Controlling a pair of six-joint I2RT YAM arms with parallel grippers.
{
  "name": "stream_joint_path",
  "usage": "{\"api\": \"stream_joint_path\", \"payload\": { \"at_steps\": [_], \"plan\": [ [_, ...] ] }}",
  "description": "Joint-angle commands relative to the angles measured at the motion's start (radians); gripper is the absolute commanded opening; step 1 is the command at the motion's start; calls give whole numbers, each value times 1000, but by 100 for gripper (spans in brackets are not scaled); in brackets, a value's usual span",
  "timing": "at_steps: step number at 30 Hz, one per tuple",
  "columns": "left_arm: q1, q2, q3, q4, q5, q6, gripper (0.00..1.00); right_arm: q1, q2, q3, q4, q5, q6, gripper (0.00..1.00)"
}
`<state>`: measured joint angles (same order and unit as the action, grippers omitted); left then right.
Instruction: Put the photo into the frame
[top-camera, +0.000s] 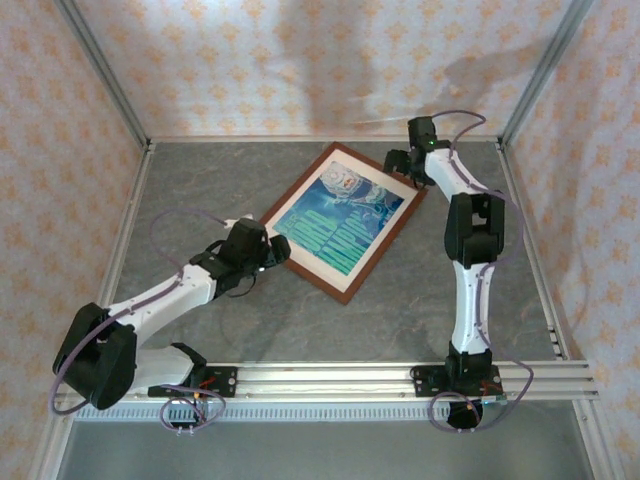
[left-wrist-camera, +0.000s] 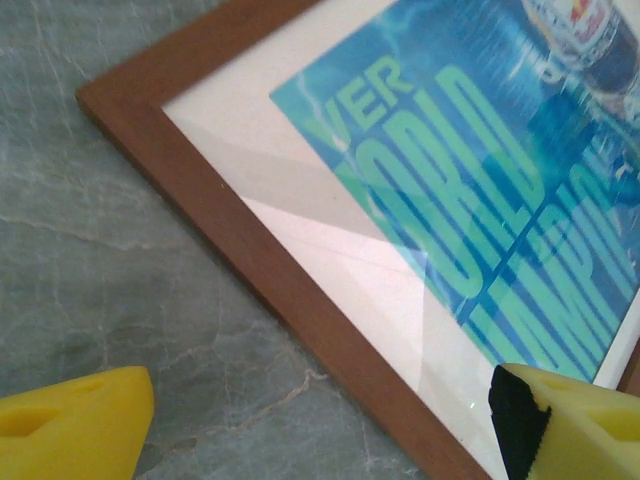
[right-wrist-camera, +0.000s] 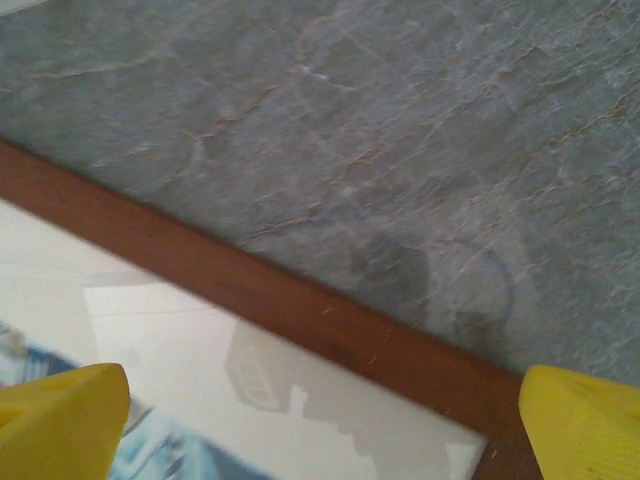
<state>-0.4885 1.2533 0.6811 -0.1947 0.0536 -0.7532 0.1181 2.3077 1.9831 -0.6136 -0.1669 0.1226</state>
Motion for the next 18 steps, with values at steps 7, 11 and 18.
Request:
{"api": "stream_joint_path", "payload": {
  "at_steps": [7,11,18],
  "plan": [
    [-15,104,-12,67,49,-62,87,-30,176,253,-209,7,-103,100],
    [-16,157,-6,103,61,-72,87,-35,210,291,-250,-32,-122,100],
    [-13,265,48,151,79,-49,88,-47,216,300,-313,-123,-153,99]
  ]
}}
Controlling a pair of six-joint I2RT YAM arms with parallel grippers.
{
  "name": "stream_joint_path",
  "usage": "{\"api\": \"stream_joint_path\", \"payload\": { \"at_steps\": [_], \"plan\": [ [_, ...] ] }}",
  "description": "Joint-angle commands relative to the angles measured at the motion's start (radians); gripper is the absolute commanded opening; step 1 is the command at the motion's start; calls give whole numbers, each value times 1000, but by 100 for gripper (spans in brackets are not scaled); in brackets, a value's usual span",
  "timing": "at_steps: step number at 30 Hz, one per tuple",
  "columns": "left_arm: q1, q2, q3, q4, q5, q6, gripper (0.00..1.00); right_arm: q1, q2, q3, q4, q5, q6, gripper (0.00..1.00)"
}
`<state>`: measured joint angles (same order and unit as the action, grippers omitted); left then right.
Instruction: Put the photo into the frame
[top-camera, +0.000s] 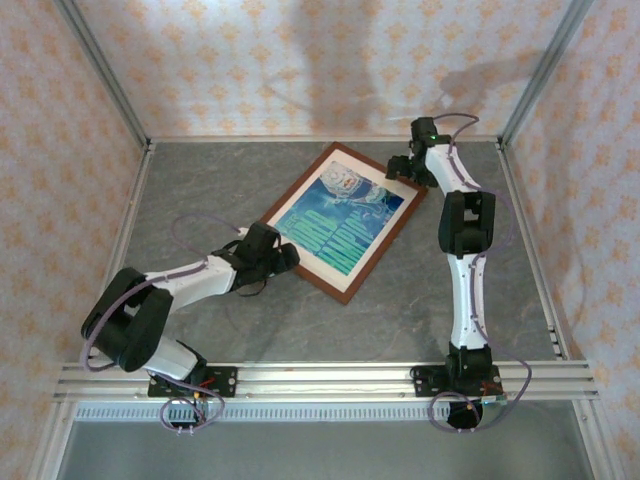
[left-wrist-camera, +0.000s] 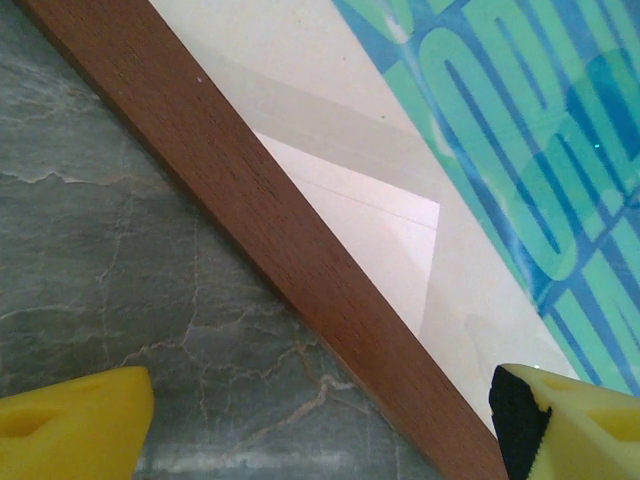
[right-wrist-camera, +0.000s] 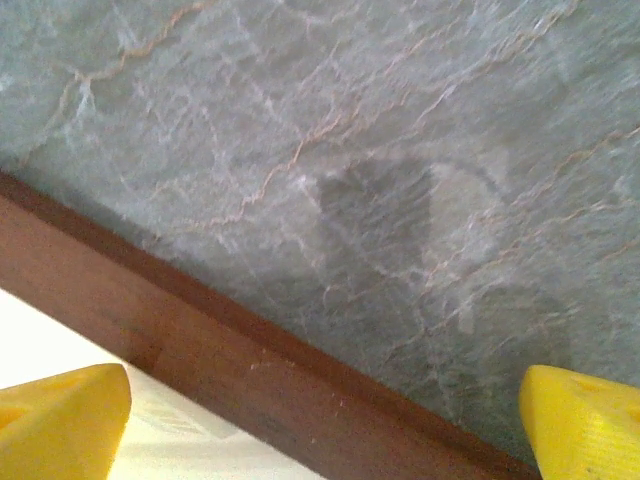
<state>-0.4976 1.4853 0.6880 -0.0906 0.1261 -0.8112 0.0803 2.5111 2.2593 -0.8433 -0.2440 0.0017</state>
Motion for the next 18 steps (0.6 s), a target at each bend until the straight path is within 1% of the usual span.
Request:
{"api": "stream_joint_path", "payload": {
  "at_steps": [1,4,9,11,14,18],
  "plan": [
    [-2,50,54,51,7,15,88,-13,9,21,-94,-66,-34,98],
    [9,104,87,83,31,12,88,-19,-17,-17,-102,-107,-42,97],
    [26,167,136,102,40,27,88,-19,-81,-115,-103,-152,-49,95],
    [52,181,146,109,60,33,87,-19,-124,-188,-91,-180,-46,94],
    [105,186,159,115,84,44,87,-19,-199,-316,-60,-190,-35,93],
    [158,210,215,88,117,100,87,-19,-319,-504,3,-228,-5,91]
  ]
}}
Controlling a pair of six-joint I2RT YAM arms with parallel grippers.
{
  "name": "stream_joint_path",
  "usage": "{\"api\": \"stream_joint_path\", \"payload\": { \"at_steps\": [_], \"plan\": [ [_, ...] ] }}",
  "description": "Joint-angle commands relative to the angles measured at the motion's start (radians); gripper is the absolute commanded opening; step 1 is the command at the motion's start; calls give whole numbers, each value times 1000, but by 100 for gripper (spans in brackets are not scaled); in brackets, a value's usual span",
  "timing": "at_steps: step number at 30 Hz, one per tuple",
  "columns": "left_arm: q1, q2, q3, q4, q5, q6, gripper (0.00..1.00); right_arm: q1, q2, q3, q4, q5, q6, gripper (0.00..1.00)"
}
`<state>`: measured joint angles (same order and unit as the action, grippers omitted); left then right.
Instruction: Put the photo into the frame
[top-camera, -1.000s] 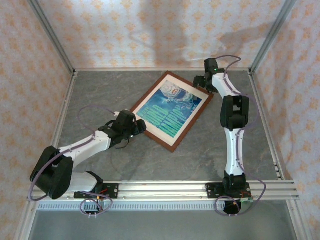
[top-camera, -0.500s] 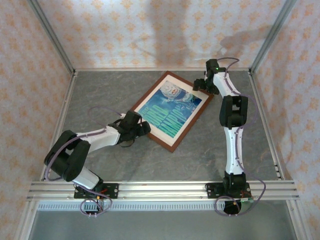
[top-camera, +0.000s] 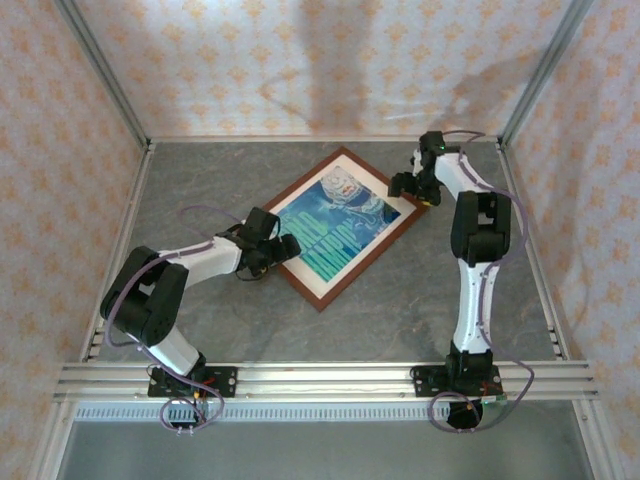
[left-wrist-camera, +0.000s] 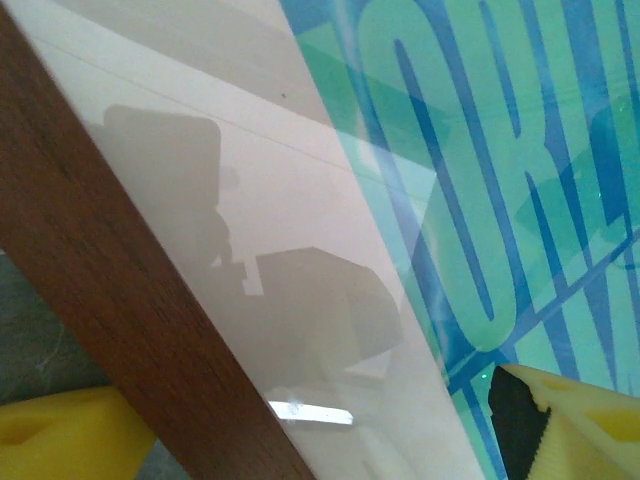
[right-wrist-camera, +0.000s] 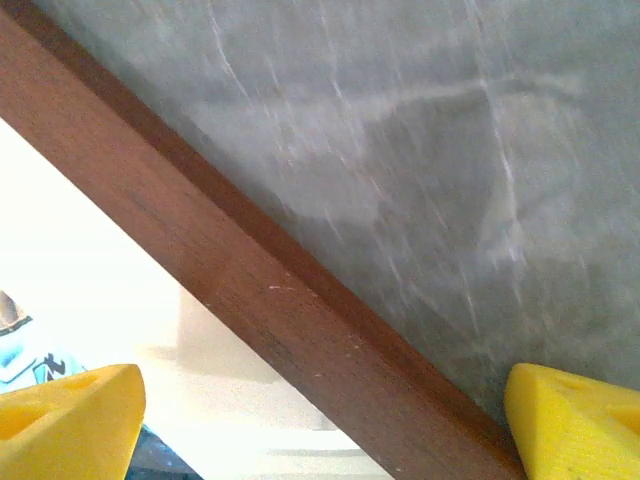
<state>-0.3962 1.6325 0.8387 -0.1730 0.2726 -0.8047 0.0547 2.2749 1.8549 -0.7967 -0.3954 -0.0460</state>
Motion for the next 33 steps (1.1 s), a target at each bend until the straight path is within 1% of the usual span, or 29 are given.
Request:
{"api": "stream_joint_path", "payload": {
  "at_steps": [1,5,9,12,16,21,24,25,26,29,32,33],
  "plan": [
    [69,74,84,154,-17,106,87,7,-123,-156,-22,-94,55,90],
    [113,101,115,159,7,122,87,9,-276,-383,87,-160,123,87],
    [140,118,139,148,18,138,86,33,-436,-611,178,-174,186,85],
    [155,118,148,142,17,152,86,64,-545,-765,223,-142,236,84],
    [174,120,172,119,20,175,86,104,-673,-935,238,-84,295,84],
    [175,147,247,62,29,212,86,119,-828,-1064,225,-57,340,85],
    [175,163,286,37,3,226,86,120,-884,-1093,218,-67,345,87],
    [175,168,297,26,-12,231,86,120,-894,-1087,204,-53,338,87],
    [176,170,305,17,-22,234,86,120,-899,-1077,189,-24,329,88],
    [180,151,311,-11,-79,246,86,120,-922,-1019,122,168,298,90],
    [184,85,282,-34,-164,265,87,120,-973,-964,107,335,286,91],
    [186,50,260,-39,-208,299,87,119,-999,-951,121,379,288,91]
  ]
}}
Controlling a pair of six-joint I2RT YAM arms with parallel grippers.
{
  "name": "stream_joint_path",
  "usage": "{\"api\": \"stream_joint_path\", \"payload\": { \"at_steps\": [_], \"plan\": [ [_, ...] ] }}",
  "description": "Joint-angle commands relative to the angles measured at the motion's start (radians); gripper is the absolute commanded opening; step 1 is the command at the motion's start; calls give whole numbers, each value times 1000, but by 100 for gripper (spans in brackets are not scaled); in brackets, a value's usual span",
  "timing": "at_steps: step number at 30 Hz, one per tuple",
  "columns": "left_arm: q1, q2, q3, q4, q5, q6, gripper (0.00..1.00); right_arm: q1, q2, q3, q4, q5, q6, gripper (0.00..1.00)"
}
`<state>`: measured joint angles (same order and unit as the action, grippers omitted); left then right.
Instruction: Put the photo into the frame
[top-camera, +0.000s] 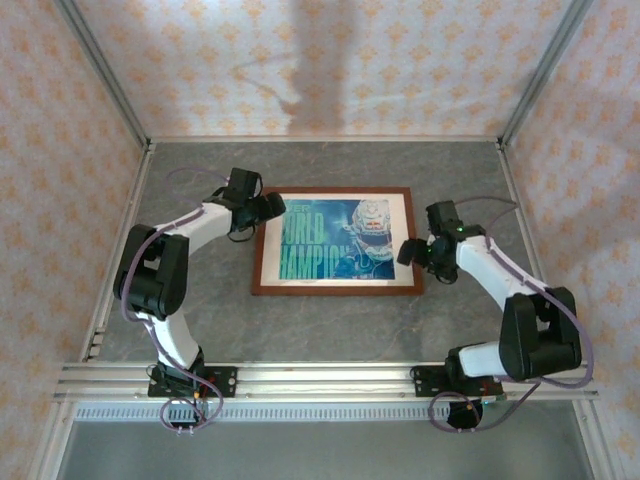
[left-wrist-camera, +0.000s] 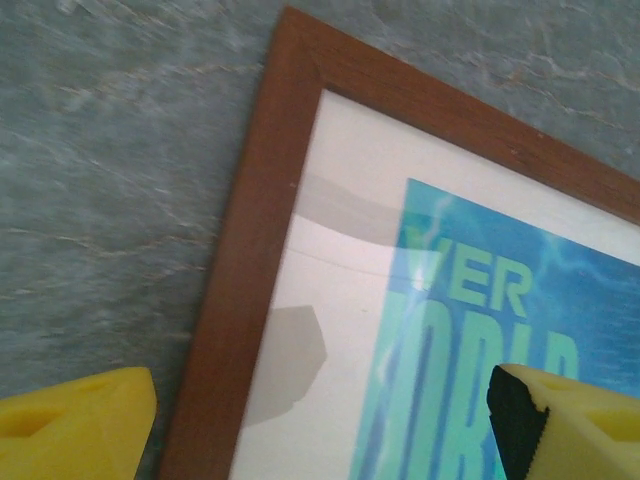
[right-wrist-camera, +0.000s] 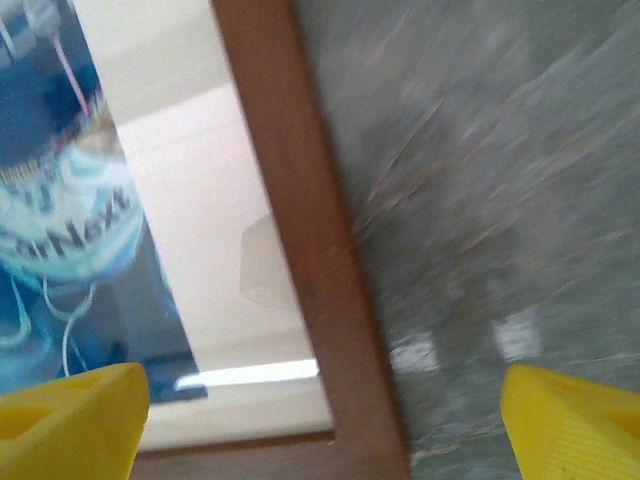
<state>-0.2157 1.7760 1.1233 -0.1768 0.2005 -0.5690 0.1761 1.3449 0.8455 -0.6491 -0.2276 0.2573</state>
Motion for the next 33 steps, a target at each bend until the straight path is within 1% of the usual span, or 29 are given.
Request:
{"api": "stream_joint_path", "payload": {
  "at_steps": [1,4,7,9,12,14,17,20,23,26,29,31,33],
  "plan": [
    [7,-140,-51,-31,-179,86,87,-1,-96,65,1,249,-13,92],
    [6,-295,-161,9,-316,143,89,-1,-147,65,101,358,-22,96],
    [7,-456,-278,57,-421,206,94,-2,-147,72,166,488,-50,99],
    [8,-545,-349,91,-481,254,99,-1,-137,73,200,576,-73,99],
    [16,-636,-428,137,-572,322,100,-3,-121,53,262,686,-86,99],
    [32,-669,-487,204,-590,356,100,-3,-112,13,332,736,-97,99],
    [76,-678,-572,342,-554,397,100,-4,-75,-43,440,792,-129,99],
    [113,-676,-625,420,-559,428,100,-8,-22,-85,525,808,-166,99],
    [133,-681,-694,532,-556,450,100,-15,30,-126,602,762,-184,99],
    [135,-665,-772,680,-534,473,100,-16,63,-181,712,721,-221,99],
    [136,-609,-805,784,-540,489,100,-17,94,-209,781,687,-258,99],
    [137,-558,-804,826,-516,494,100,-18,111,-199,779,677,-275,99],
    [139,-500,-798,887,-488,507,100,-18,110,-209,814,674,-286,99]
  ]
}}
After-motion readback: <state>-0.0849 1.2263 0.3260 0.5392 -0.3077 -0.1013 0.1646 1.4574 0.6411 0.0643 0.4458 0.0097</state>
